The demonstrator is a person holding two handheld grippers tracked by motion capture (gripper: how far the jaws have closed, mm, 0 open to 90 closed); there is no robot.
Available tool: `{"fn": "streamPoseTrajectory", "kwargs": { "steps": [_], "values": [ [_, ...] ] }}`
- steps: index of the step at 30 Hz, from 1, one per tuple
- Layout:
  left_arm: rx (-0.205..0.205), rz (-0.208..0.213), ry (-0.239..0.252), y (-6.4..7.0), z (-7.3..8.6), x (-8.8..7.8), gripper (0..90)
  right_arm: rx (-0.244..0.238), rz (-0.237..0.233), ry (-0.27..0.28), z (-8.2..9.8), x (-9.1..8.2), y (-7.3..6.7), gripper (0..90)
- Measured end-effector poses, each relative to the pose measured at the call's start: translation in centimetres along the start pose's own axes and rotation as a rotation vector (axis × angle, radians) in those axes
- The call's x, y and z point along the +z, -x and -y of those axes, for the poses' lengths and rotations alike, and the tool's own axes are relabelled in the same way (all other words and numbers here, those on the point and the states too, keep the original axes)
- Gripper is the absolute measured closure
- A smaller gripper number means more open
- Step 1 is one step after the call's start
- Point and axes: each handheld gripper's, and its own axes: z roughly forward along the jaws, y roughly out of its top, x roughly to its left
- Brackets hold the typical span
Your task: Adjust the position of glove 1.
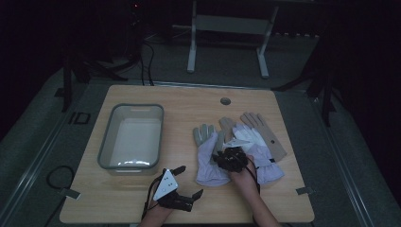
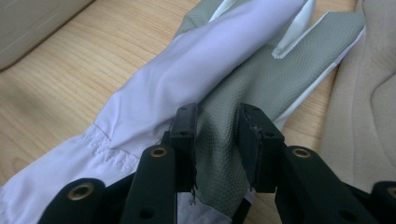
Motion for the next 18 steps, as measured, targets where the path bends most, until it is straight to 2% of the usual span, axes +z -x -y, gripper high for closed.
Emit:
{"fn": "streamPoseTrajectory", "kwargs": {
  "steps": [3,4,8,10,15,18],
  "values": [
    [0.000,0.000,0.000,0.0,0.0,0.0,0.0,-0.008,-0.001,-0.006,-0.2,-0.3,0.0,63.5],
    [0.000,0.000,0.000,0.0,0.0,0.0,0.0,-0.022,0.004,0.003,-0.5,-0.8,-0.1,56.7],
    [0.000,-0.001,0.000,0.0,0.0,0.0,0.0,-0.039,0.013,0.013,-1.3,-1.8,0.2,50.0],
    [0.001,-0.001,0.000,0.0,0.0,0.0,0.0,-0.048,0.031,0.029,-1.6,-2.5,0.5,49.7],
    [0.000,-0.001,0.001,0.0,0.0,0.0,0.0,-0.063,0.040,0.037,-2.0,-3.7,1.5,49.5],
    [0.000,-0.001,-0.001,0.0,0.0,0.0,0.0,-0.072,0.067,0.048,-2.4,-5.4,2.7,49.4]
  ]
}}
